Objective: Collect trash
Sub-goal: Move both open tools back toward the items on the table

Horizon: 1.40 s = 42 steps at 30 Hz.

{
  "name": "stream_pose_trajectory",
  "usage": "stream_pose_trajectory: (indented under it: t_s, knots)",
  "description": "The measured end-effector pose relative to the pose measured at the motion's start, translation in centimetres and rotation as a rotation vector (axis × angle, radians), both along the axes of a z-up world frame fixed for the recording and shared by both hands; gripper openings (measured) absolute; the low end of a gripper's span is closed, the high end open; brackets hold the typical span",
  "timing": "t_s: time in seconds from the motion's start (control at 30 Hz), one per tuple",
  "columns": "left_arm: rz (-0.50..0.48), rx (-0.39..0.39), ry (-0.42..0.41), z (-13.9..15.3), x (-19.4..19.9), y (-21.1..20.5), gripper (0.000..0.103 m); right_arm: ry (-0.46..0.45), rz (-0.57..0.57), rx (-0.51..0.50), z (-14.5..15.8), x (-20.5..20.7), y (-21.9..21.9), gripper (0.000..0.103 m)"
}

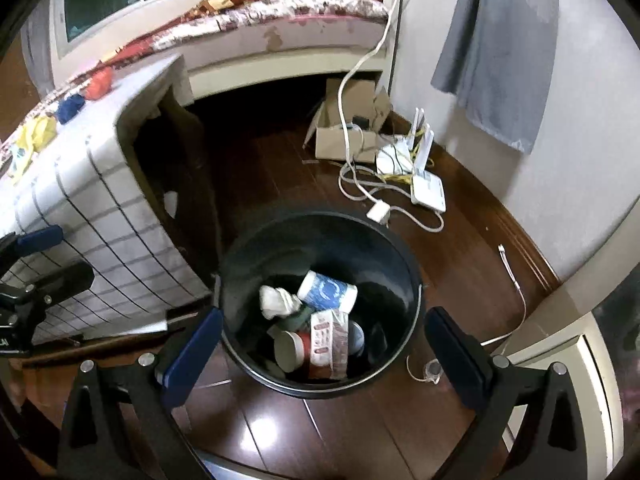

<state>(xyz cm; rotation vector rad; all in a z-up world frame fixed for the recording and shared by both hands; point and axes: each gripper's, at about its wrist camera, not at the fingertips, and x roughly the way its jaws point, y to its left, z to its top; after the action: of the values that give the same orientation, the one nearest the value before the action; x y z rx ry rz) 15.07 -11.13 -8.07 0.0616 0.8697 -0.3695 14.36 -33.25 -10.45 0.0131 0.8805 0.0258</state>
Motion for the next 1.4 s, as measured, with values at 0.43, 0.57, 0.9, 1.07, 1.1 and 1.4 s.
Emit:
stream_pose_trajectory:
  t_s: [0.43, 0.57, 0.9, 1.07, 1.1, 1.4]
  knots:
    - [0.072, -0.034, -0.079, 4.1, -2.2, 4.5, 0.103, -0.093, 0.036, 0.037, 4.5, -1.7, 4.9, 0.102]
    - [0.105, -0.039, -0.097, 4.8, -2.5, 6.0, 0.103, -0.115, 0.07, 0.044, 5.4, -1.8, 6.9, 0.102]
    - [0.222, -0.064, -0.143, 6.4, -3.5, 11.9, 0.102, -0.186, 0.178, 0.066, 7.7, -0.9, 12.7, 0.102]
    - [0.311, -0.072, -0.174, 6.9, -4.2, 15.9, 0.102, -0.234, 0.236, 0.079, 8.9, -0.3, 16.6, 0.102]
    - [0.325, -0.072, -0.176, 6.9, -4.3, 16.6, 0.102, -0.244, 0.24, 0.079, 9.0, -0.2, 17.1, 0.102]
    - [0.504, -0.069, -0.189, 7.1, -4.9, 25.6, 0.102, -0.219, 0.358, 0.121, 10.3, 1.5, 24.6, 0.102]
